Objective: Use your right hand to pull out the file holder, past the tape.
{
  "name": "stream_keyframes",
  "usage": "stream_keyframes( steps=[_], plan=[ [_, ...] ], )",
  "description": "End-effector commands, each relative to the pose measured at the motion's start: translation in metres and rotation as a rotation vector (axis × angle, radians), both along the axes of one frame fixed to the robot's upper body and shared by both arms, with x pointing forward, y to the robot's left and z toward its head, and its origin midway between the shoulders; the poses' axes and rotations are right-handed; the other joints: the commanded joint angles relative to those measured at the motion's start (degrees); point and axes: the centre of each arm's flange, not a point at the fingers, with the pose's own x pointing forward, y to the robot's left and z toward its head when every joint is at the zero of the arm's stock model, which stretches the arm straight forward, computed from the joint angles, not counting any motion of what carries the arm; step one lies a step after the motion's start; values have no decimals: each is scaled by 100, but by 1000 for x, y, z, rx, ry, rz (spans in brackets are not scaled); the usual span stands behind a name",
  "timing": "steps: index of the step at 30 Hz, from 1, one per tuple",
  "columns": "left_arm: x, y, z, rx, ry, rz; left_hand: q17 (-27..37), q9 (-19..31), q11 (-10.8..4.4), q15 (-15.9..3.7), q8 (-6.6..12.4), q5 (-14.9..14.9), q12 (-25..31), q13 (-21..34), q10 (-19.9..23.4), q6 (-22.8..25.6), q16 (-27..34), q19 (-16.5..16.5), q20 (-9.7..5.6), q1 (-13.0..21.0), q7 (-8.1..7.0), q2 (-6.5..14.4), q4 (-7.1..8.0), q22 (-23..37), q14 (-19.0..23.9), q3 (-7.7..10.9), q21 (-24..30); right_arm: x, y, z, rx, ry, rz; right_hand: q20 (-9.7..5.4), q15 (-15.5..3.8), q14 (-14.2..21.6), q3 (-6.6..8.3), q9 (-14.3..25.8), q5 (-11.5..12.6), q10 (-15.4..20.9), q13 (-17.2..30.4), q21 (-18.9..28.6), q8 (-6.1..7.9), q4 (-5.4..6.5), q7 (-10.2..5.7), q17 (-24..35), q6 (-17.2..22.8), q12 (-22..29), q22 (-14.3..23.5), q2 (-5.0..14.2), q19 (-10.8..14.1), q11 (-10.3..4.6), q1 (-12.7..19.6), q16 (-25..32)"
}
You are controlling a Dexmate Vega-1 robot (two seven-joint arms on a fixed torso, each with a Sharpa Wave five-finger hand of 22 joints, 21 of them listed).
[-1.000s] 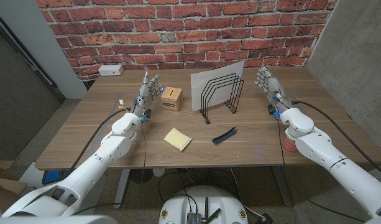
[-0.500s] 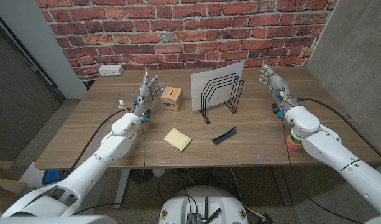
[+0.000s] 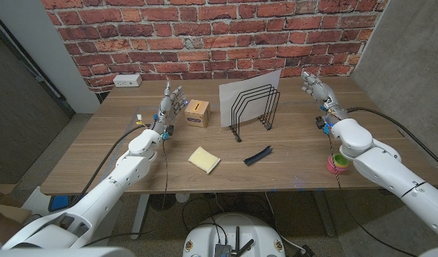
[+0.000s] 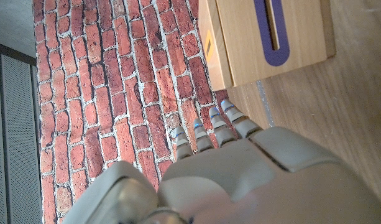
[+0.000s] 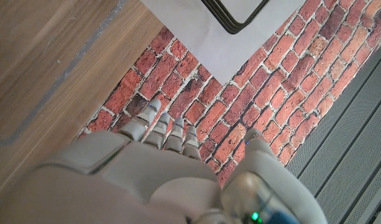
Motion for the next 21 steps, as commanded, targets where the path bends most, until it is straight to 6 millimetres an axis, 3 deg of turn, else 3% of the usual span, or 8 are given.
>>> stream_keyframes(
  steps=[1, 21],
  plan=[
    [0, 0, 0, 0, 0, 0, 14, 8, -41, -20, 23, 24, 36, 31, -3, 6, 36, 48, -5, -14, -48, 59, 40, 32, 35, 4, 39, -13, 0, 14, -97, -17, -84, -78, -47, -23, 22, 5, -10, -19, 20, 14, 37, -79, -45, -18, 12, 35, 31, -11, -30, -23, 89, 16],
    [0, 0, 0, 0, 0, 0, 14, 8, -46, -19, 22, 24, 37, 31, -1, 5, 36, 48, -6, -14, -50, 60, 40, 32, 35, 4, 39, -27, 16, 48, -287, -17, -175, -102, -96, -44, 93, 5, -51, 0, 19, 19, 47, -247, -64, -114, 28, 52, 29, -19, -36, -54, 266, 30]
  ],
)
